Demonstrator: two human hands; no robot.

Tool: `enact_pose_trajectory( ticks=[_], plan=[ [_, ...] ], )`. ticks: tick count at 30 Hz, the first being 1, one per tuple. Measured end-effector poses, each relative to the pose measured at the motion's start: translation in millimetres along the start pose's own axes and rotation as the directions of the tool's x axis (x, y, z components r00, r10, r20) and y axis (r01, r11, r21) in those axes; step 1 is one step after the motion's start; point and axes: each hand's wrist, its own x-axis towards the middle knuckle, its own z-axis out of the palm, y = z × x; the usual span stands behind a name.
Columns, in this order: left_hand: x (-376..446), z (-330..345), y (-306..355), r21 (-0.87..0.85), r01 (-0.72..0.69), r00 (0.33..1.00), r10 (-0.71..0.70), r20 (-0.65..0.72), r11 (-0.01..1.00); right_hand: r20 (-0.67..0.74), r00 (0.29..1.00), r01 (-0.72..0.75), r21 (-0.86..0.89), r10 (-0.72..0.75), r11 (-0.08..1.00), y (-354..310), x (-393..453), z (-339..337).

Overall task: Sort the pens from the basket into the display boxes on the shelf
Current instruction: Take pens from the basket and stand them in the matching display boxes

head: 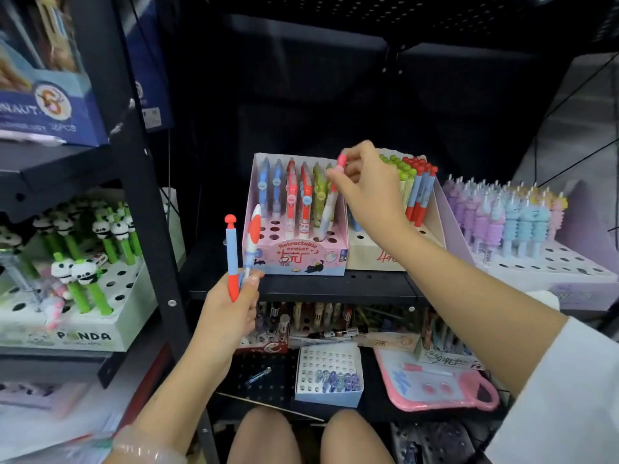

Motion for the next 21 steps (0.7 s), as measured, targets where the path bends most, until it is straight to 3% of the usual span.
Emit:
enact_pose_trajectory(
  ticks=[4,10,14,15,17,19,21],
  plan=[
    [-3,6,1,0.003,0.008,0.999,-0.008,0.038,1.000,0.093,0.990,-0.102,-0.013,0.103,0.995,16,-11,7],
    [-6,16,10,0.001,-0.002,0.999,0.002,0.032,1.000,0.287,0.955,-0.023,-0.196,0.080,0.980,11,-12,15],
    [-11,21,16,-0.030,0.001,0.998,0.001,0.056,1.000,0.261,0.959,-0.045,-0.238,0.109,0.970,6,-22,12],
    [-12,22,17,-0.040,0.009,0.998,-0.007,0.062,0.999,0.204,0.977,-0.006,-0.261,0.061,0.965,4,-26,9],
    [-12,23,20,-0.039,0.025,0.996,-0.022,0.081,0.999,0.095,0.963,0.269,-0.308,-0.252,0.913,-3,-34,2],
    [-12,24,21,-0.032,0.018,0.993,-0.014,0.114,0.999,0.193,0.805,0.591,-0.339,-0.561,0.731,-7,-43,-2],
    [-13,29,23,-0.063,0.011,0.989,-0.001,0.148,0.998,0.369,0.678,0.735,-0.322,-0.636,0.597,-6,-51,-1]
  ],
)
